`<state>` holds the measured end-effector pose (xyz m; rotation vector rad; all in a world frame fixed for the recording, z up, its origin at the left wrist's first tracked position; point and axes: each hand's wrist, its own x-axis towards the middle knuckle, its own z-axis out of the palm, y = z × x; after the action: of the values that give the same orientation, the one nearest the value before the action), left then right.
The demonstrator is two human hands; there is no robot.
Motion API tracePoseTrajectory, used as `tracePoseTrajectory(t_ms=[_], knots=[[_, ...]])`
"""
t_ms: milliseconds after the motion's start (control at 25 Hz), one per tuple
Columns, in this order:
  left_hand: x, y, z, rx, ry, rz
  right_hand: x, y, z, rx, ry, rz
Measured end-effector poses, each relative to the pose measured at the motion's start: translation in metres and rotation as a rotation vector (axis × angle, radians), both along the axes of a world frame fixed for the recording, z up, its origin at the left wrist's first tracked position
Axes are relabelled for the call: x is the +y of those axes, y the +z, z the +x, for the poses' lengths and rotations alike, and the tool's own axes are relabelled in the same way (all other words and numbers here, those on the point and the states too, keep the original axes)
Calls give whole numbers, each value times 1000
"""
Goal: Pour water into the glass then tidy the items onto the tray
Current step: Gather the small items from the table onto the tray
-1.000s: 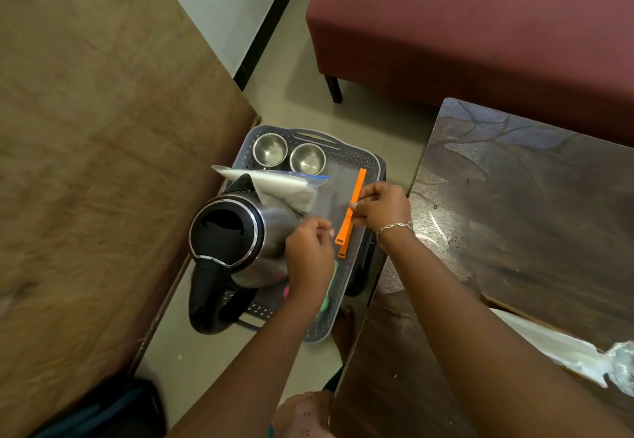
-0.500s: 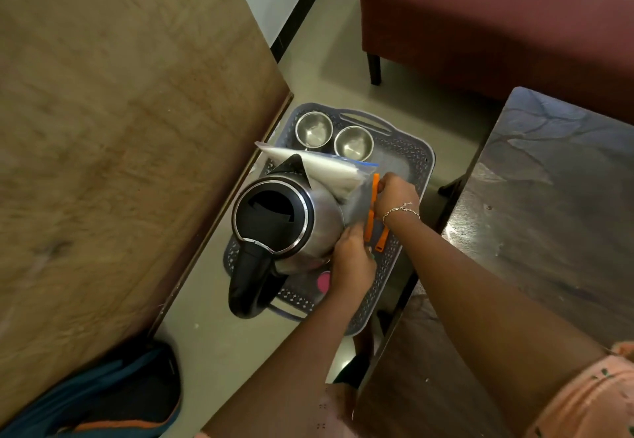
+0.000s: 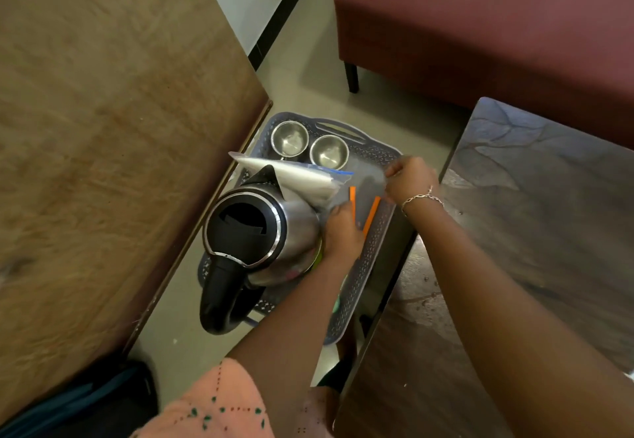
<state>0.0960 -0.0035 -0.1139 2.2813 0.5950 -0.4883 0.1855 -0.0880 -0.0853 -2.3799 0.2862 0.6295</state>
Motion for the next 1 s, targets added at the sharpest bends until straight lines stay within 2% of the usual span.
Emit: tracePoseTrajectory(t_ms=[160,400,680,880,1000], knots=[[-5,-12,21,76,12,144,-22,8,-6,11,-136,172],[-8,-17,16,162,19,260,-54,12,-24,67,-209,286],[-11,-15,10,142,-80,195,-76,16,-40,86,-266,354],[-12,-13,6,98,-56,133,-84,17,-48,99,-258,377],[-16,-8,0,69,-84,184,-93,17,-51,43,-228,332]])
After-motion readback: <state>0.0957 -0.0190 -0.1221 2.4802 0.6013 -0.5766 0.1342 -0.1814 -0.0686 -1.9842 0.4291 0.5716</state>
